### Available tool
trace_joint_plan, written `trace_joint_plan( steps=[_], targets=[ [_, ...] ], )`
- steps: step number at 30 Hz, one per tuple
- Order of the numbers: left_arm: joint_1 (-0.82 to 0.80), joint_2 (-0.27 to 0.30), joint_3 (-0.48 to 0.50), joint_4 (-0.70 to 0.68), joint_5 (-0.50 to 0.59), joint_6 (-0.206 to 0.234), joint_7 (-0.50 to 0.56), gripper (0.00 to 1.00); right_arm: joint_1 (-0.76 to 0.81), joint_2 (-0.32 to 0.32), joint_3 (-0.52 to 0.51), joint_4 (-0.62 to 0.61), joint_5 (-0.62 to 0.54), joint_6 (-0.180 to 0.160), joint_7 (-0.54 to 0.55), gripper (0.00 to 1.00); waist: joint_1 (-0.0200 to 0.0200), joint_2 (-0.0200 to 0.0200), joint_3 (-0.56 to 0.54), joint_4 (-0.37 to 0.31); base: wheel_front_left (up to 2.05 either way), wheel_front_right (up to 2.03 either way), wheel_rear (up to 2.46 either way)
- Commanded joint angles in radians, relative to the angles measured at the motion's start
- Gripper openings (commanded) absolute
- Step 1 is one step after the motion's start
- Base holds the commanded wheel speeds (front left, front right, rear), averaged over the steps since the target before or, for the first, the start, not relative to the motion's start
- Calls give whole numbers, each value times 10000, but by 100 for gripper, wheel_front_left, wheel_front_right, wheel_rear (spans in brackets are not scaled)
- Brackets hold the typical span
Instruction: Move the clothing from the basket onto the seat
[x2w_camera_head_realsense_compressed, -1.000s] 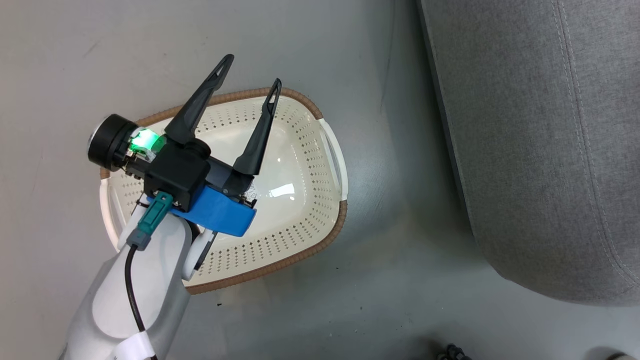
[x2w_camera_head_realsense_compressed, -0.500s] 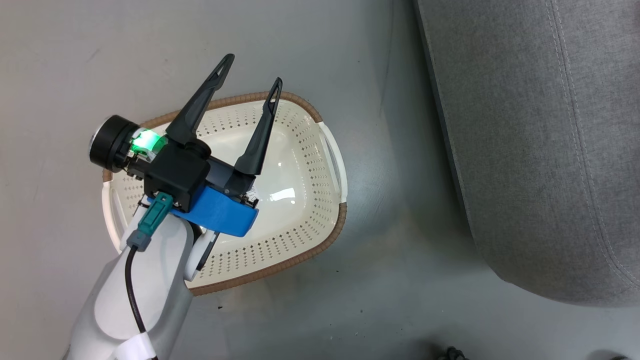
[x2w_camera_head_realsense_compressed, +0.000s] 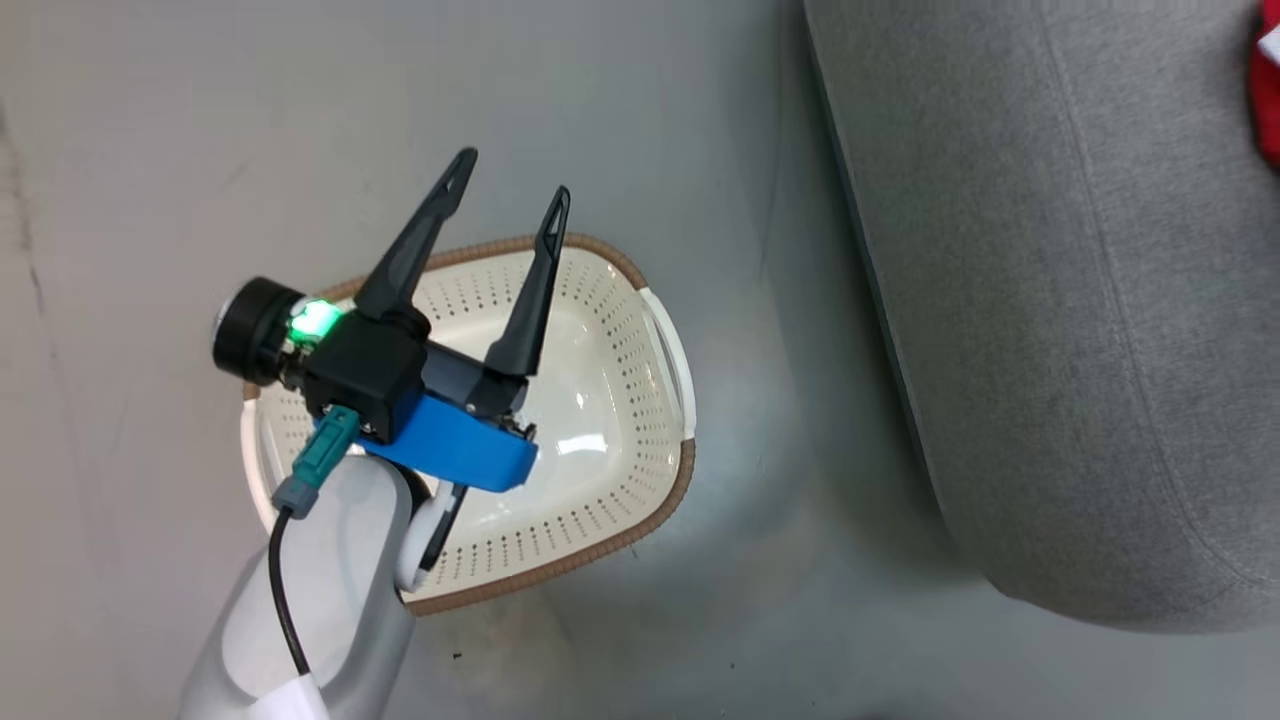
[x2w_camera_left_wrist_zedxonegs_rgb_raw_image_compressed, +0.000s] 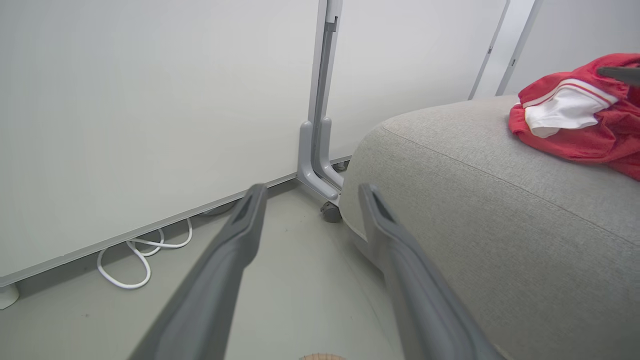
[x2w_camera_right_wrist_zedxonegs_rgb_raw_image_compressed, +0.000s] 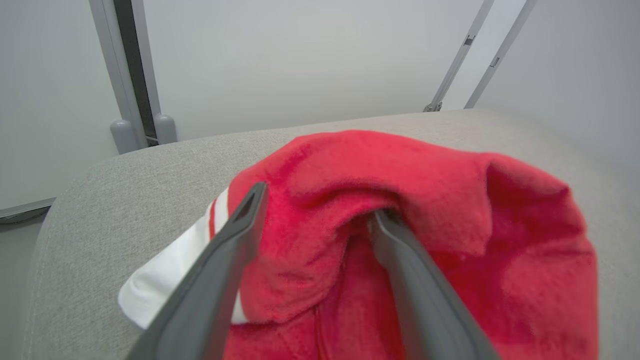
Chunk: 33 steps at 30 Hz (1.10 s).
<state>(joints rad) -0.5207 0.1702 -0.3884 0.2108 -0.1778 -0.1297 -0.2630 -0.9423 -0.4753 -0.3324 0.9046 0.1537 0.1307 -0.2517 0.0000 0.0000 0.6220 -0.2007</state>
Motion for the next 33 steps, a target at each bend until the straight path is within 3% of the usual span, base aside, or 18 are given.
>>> trace_joint_plan(
  steps=[1,14,33],
  targets=[
    [231,-121,28,87,-137,-11,-25,100,307,-9,84,21,50,1,49,100,0,0,-544,98,0,0,0],
    [1979,-703,333,593,-1055,-11,-25,100,2679,312,716,-1228,-306,1,377,100,0,0,-3164,699,0,0,0],
    [3763,-1028,1593,1028,-1108,-11,-25,100,7097,2289,1499,-6782,-760,1,1847,100,0,0,-5527,1975,0,0,0]
  ],
)
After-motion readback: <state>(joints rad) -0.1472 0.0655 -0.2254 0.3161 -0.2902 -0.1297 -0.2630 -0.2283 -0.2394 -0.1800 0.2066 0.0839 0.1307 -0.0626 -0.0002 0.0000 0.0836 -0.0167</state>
